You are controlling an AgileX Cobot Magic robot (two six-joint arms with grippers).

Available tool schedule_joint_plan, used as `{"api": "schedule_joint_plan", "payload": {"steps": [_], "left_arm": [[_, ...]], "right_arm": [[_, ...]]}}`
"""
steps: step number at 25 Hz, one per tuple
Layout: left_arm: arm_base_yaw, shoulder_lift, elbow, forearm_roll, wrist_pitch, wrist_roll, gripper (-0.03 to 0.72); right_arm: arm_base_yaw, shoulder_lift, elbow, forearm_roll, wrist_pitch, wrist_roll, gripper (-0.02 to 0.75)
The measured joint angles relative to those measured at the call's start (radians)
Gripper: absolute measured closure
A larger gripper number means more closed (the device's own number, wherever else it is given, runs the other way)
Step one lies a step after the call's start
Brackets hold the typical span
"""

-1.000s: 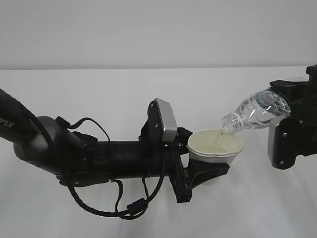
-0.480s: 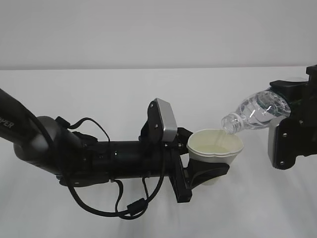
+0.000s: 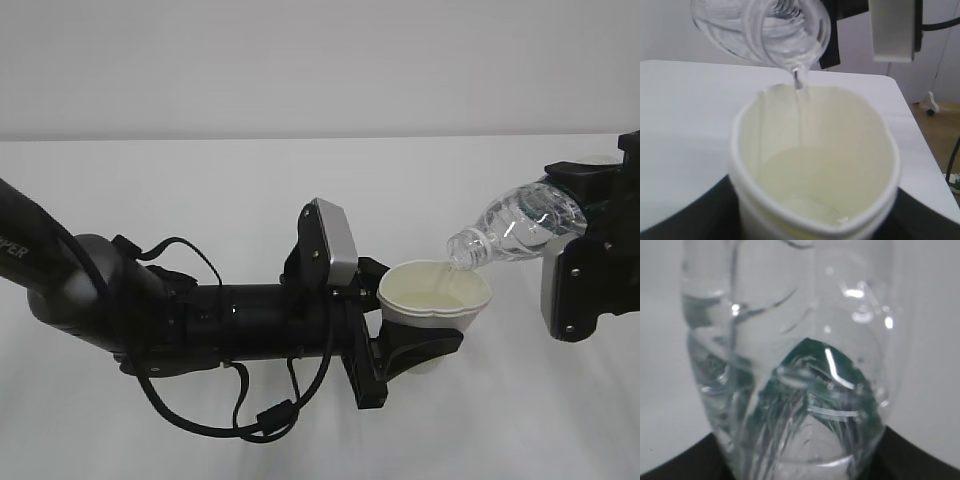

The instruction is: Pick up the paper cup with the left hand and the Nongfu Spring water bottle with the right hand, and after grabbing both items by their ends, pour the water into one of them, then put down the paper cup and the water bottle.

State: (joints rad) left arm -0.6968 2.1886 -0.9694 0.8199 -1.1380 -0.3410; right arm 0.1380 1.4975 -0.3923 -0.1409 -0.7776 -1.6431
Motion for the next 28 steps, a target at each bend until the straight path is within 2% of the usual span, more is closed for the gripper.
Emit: {"api": "schedule_joint_plan", "payload": {"steps": [28], "left_arm": [[0.0,0.0,0.0,0.0,0.0,0.0,0.26]], "right_arm": [[0.0,0.0,-0.004,0.0,0.017,-0.023,0.363]]}}
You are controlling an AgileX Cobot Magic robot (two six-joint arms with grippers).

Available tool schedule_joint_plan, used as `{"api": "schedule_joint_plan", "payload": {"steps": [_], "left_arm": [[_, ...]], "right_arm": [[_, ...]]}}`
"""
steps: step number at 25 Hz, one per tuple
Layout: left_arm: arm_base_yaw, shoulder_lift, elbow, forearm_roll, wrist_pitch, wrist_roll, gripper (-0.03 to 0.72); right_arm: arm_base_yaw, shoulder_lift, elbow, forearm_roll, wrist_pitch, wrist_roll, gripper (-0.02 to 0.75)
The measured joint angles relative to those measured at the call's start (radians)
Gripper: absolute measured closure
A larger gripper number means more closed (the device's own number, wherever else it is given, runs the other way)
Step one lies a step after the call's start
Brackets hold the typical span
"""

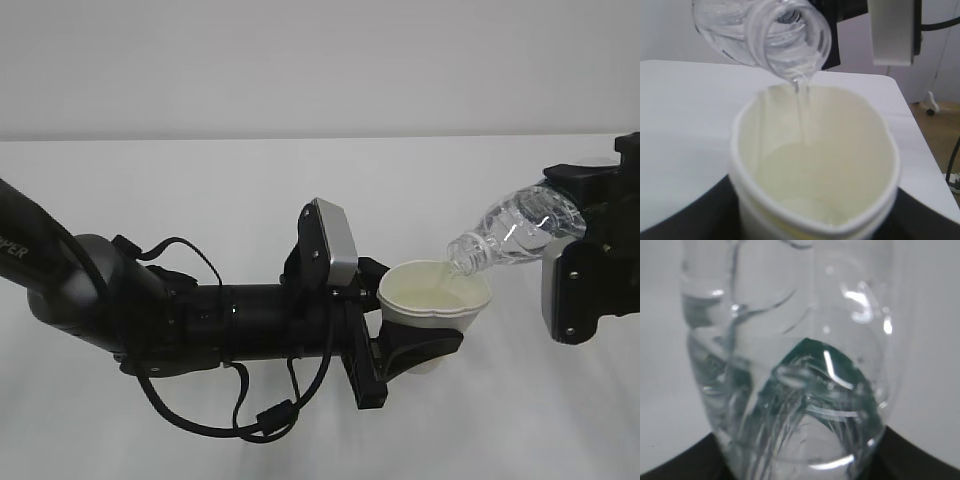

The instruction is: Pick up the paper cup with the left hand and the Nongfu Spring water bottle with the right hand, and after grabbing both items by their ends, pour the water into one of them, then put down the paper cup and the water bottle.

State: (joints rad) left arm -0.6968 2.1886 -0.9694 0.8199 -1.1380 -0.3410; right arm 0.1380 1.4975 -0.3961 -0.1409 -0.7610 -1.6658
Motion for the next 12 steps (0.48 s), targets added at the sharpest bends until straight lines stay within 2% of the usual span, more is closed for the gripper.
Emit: {"api": "schedule_joint_plan", "payload": {"steps": [12], "left_arm": [[0.0,0.0,0.0,0.001,0.0,0.0,0.26]], "right_arm": [[0.0,0.0,0.0,0.0,0.002,-0.002,0.363]]}}
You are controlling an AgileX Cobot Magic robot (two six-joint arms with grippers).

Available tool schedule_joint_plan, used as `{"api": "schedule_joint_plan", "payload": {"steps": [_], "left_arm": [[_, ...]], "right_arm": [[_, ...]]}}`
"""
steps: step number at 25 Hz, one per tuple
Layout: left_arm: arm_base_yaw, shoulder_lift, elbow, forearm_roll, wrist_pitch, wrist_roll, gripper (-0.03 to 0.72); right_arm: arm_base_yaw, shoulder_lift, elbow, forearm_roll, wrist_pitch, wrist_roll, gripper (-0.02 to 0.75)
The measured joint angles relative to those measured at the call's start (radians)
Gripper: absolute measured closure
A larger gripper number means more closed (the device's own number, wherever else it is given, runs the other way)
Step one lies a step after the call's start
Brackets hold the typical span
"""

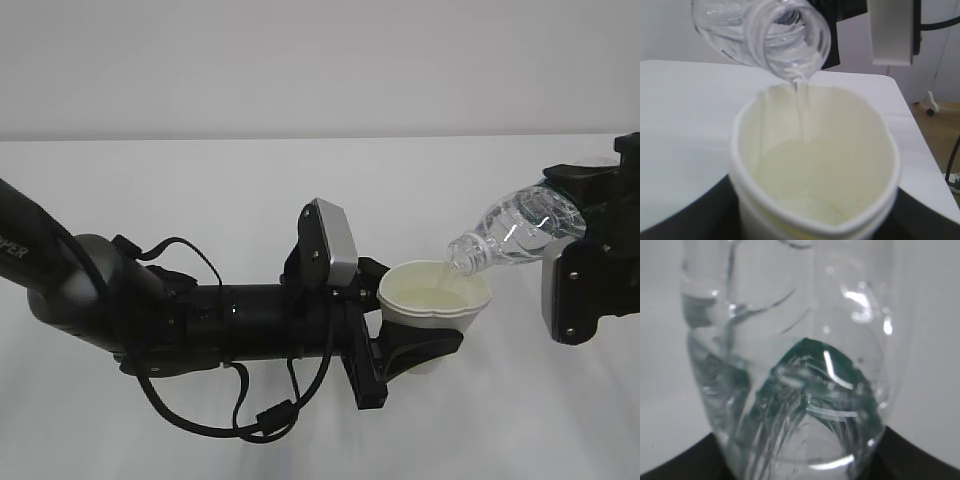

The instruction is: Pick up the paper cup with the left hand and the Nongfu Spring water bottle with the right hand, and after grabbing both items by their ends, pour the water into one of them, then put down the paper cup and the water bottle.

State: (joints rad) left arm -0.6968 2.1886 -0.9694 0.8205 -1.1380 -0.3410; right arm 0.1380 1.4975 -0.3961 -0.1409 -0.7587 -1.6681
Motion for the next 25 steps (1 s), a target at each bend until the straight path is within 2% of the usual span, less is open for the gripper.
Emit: {"api": "schedule_joint_plan", "payload": {"steps": [25], "left_arm": [[0.0,0.0,0.0,0.021,0.0,0.0,0.26]], "right_arm": [[0.0,0.0,0.0,-0.002,0.002,-0.002,0.363]]}}
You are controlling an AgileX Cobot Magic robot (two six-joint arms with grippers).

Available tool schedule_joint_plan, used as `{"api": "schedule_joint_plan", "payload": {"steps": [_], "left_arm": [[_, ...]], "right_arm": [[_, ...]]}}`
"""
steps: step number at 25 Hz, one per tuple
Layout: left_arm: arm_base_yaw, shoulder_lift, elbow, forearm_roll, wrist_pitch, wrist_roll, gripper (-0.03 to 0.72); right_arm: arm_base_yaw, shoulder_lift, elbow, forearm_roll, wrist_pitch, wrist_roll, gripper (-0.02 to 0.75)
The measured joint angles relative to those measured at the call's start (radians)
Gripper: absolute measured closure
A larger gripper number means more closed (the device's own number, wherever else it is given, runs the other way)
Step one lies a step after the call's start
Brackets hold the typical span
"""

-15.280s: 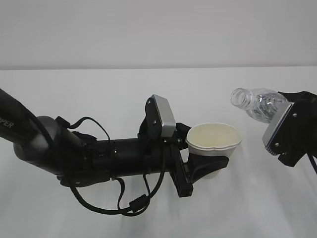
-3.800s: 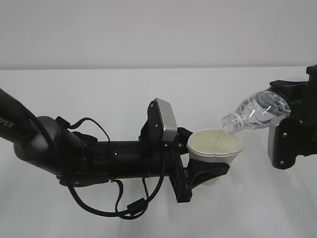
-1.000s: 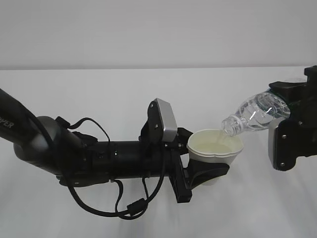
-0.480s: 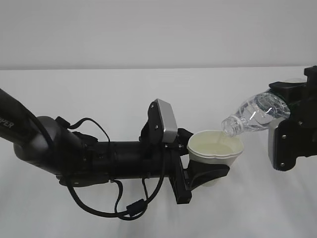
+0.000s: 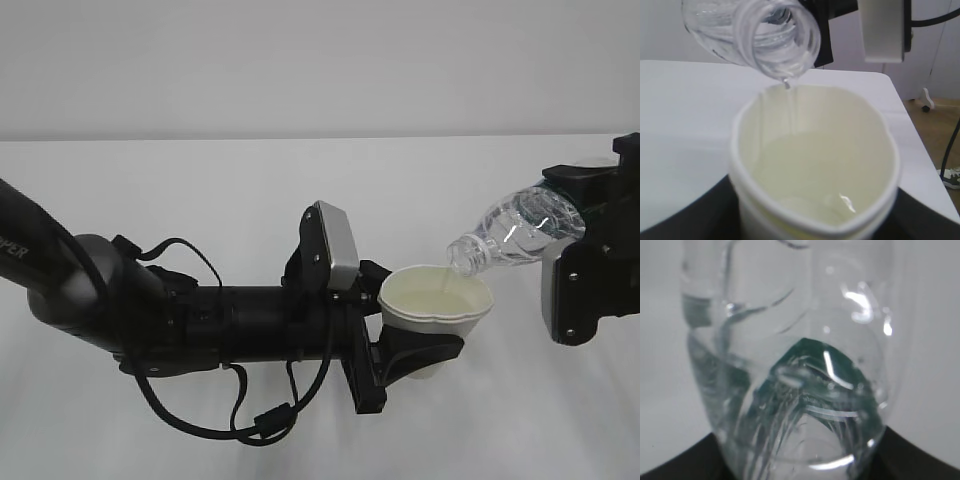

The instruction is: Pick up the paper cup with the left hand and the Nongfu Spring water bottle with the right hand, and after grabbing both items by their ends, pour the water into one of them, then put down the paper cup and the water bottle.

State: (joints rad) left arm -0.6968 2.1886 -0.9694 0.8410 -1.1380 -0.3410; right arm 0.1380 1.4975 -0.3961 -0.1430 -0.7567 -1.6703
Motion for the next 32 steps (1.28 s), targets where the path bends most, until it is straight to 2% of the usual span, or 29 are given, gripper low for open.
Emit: {"api": "schedule_joint_plan", "payload": {"steps": [32], "left_arm": [[0.0,0.0,0.0,0.002,0.0,0.0,0.26]], "right_arm": [[0.0,0.0,-0.005,-0.002,0.002,-0.004,0.363]]}}
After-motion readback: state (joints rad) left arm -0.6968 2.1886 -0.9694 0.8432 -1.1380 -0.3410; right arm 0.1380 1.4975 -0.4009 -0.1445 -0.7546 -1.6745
